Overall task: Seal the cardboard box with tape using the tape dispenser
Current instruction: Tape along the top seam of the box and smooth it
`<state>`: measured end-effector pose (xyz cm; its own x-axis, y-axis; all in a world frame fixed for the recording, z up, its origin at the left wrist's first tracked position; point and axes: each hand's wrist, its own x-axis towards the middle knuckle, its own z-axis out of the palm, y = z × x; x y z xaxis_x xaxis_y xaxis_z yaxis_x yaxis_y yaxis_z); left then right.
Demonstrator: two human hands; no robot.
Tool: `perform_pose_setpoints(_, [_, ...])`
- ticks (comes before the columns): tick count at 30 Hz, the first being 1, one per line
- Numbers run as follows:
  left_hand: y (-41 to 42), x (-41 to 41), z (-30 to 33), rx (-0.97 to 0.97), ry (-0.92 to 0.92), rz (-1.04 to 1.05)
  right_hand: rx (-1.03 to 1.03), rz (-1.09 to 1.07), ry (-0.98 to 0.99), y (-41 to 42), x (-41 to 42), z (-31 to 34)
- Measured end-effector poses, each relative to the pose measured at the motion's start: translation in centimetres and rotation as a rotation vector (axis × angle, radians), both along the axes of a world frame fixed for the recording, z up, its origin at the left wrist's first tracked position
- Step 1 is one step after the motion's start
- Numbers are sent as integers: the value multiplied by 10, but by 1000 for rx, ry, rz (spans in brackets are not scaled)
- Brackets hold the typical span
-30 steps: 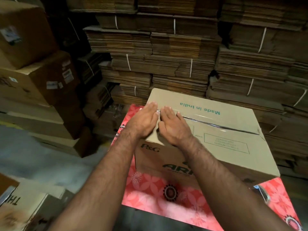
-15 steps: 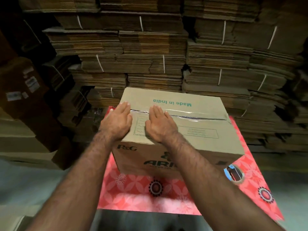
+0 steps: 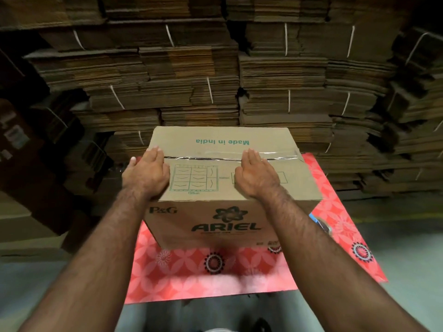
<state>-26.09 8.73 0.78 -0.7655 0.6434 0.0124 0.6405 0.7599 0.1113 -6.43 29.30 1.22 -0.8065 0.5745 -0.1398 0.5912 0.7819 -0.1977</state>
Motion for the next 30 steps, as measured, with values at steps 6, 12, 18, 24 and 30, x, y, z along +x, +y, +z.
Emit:
perform_pose_setpoints(6, [2, 1, -3, 10, 6, 16, 123, -175, -28, 51, 39, 0])
perform_pose_setpoints(12, [1, 7, -5, 30, 12, 32, 153, -298, 31, 60, 43, 2])
perform_pose_setpoints(18, [0, 5, -11, 54, -55, 31, 82, -384, 68, 76, 46, 2])
perform_pose_setpoints(24, [2, -3, -4, 123, -122, -24, 111, -379, 54, 77, 40, 2])
perform_pose_setpoints(30, [6, 23, 8, 188, 111, -17, 147, -256, 94, 70, 36, 4])
